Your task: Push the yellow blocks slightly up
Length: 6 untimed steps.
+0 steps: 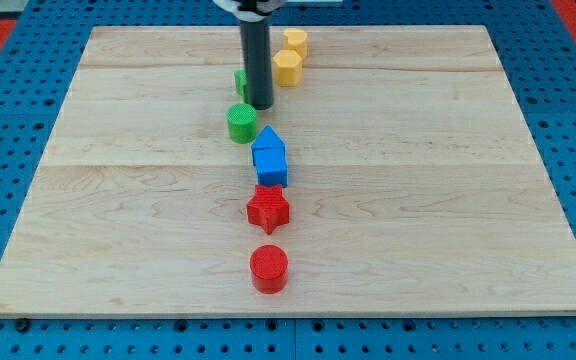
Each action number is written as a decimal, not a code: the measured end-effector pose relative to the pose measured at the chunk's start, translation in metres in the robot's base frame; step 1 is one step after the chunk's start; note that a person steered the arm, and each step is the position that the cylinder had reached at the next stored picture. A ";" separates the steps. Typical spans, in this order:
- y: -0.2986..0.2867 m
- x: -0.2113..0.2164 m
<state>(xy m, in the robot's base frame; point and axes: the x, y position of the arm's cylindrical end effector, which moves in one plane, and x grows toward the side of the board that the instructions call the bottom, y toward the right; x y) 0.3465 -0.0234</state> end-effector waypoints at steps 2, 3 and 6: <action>0.011 -0.020; 0.025 -0.044; 0.005 -0.070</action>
